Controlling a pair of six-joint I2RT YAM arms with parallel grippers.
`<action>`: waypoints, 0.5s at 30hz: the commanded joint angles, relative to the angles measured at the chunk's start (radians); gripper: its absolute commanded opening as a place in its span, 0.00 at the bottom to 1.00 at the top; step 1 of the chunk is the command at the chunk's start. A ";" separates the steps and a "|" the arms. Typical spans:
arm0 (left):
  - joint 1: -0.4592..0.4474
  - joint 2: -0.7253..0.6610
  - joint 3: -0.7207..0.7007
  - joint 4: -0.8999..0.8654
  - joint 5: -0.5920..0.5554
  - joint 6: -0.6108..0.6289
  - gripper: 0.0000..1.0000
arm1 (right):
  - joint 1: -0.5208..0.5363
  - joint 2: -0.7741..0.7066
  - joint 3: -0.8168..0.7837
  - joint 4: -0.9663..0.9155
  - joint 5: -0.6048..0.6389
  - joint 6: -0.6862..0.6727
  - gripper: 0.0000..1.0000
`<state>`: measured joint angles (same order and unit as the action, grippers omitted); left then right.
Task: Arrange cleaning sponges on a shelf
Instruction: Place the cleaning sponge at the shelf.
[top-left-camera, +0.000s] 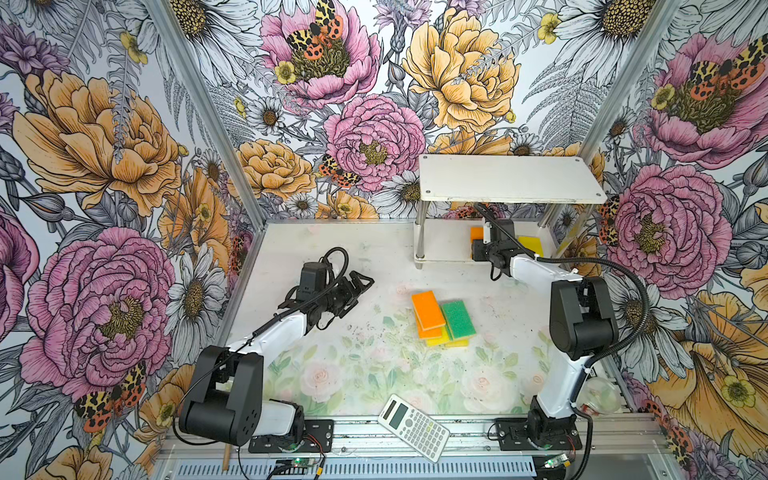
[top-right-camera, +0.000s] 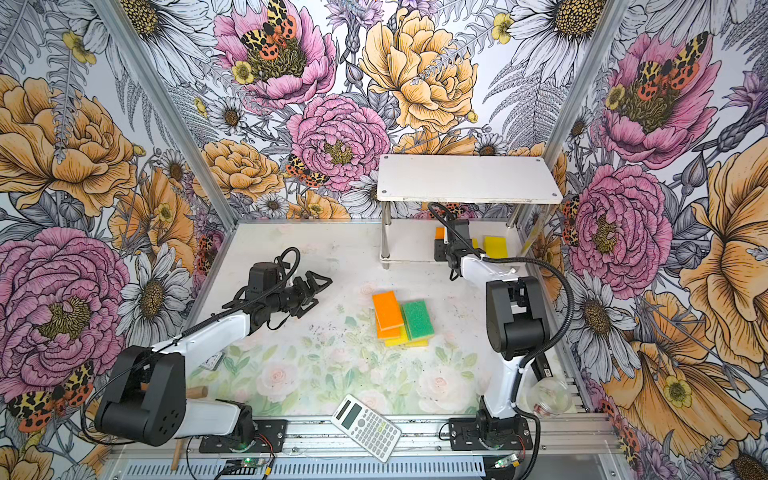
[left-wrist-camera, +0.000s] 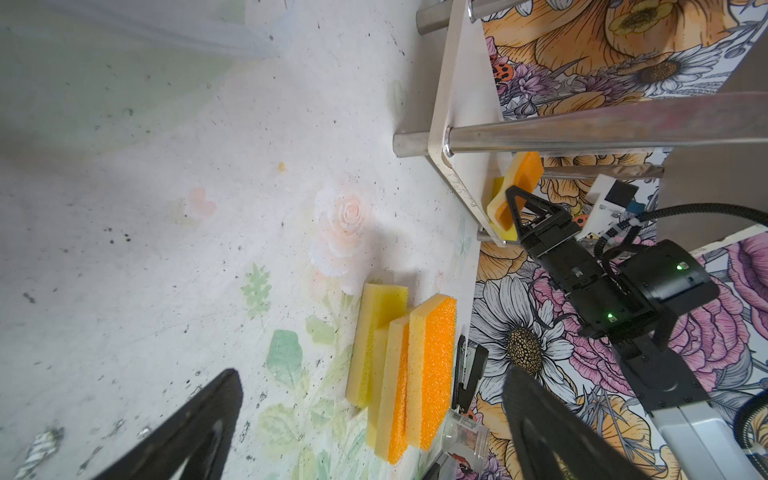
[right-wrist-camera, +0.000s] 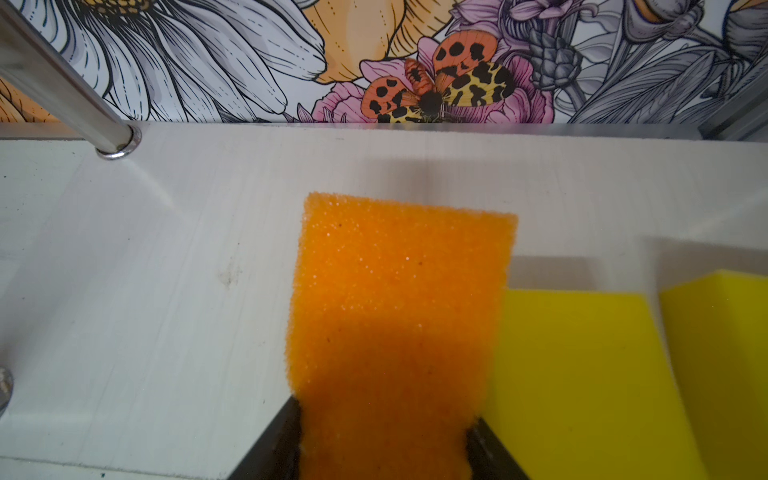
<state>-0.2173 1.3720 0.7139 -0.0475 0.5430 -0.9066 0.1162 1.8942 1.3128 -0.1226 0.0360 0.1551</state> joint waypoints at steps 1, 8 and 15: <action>0.009 -0.022 -0.007 -0.002 -0.015 0.020 0.99 | -0.006 0.028 0.035 0.005 -0.009 -0.012 0.56; 0.011 -0.025 -0.011 -0.005 -0.014 0.023 0.99 | -0.007 0.038 0.051 -0.009 -0.031 -0.020 0.58; 0.013 -0.028 -0.014 -0.006 -0.015 0.023 0.99 | -0.007 0.045 0.062 -0.018 -0.034 -0.022 0.59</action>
<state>-0.2173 1.3682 0.7120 -0.0483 0.5426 -0.9066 0.1162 1.9266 1.3373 -0.1402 0.0132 0.1402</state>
